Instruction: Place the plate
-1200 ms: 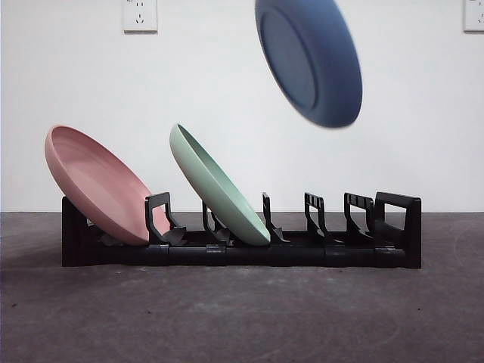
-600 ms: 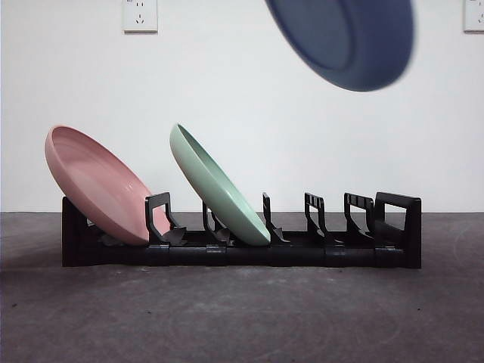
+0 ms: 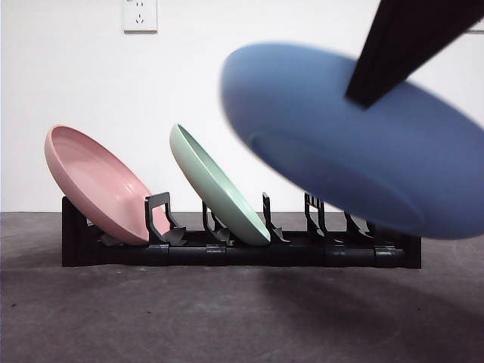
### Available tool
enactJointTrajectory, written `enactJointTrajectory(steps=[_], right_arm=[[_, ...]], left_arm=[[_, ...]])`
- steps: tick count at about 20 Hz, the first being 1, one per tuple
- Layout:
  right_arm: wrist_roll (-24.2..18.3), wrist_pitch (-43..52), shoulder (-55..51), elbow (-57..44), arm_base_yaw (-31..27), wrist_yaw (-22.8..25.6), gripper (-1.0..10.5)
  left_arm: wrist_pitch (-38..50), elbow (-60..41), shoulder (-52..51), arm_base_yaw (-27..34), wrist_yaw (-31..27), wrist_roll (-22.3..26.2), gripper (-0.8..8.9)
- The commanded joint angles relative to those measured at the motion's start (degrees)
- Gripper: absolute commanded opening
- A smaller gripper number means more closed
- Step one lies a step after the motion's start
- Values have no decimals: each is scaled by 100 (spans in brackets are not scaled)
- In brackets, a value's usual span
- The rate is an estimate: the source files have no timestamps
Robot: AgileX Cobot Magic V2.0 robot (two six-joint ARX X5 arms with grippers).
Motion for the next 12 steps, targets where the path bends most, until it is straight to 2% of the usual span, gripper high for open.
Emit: enactJointTrajectory(steps=[1,8,12], right_arm=[[-339,328,459,72,221,184,15],[-1823,1169,1856,72,142,144,15],[-2330,1384,2361,74,-55,149,15]], left_arm=[[48,129,37,-20,13,37,282],[46,129,35,-20,13,35,282],[44,127,35,-20,13,37,282]])
